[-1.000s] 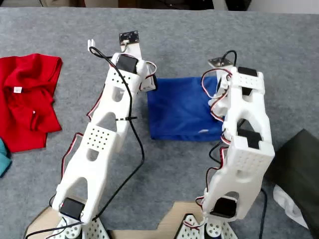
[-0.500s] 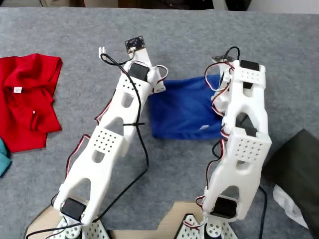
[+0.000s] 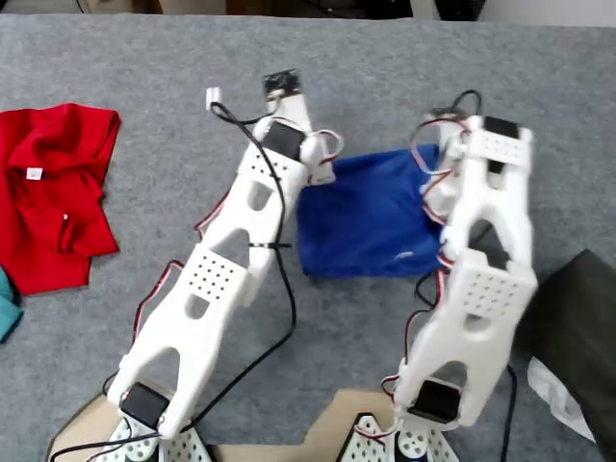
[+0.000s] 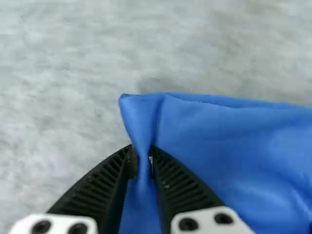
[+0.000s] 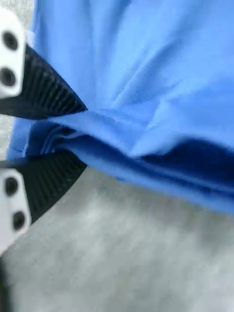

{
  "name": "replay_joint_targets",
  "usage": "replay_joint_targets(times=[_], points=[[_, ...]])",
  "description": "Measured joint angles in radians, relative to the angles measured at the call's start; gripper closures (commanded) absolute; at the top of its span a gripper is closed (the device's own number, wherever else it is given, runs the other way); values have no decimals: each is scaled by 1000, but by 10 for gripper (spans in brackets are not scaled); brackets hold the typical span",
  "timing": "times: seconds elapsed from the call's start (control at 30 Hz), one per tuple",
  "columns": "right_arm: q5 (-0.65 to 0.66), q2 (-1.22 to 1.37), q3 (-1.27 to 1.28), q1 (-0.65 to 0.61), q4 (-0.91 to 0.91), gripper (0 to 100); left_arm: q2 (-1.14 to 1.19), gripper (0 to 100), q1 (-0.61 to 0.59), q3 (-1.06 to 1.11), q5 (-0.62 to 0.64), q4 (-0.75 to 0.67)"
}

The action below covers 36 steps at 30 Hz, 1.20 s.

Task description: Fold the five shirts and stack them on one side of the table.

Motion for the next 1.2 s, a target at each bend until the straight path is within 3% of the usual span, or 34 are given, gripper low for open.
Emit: replay_joint_targets(times=[0.33,0.7,0.93,1.2], points=[[51,-407,224,236,23,994,-140,982,190,0,-8,-107],[126,-916,652,671,-152,994,-140,981,377,0,-6,-324],[127,-1033,712,916,-261,993,-140,981,460,0,-15,-428],[129,-1036,713,1105,-330,993,-140,981,534,86,-123,-542]])
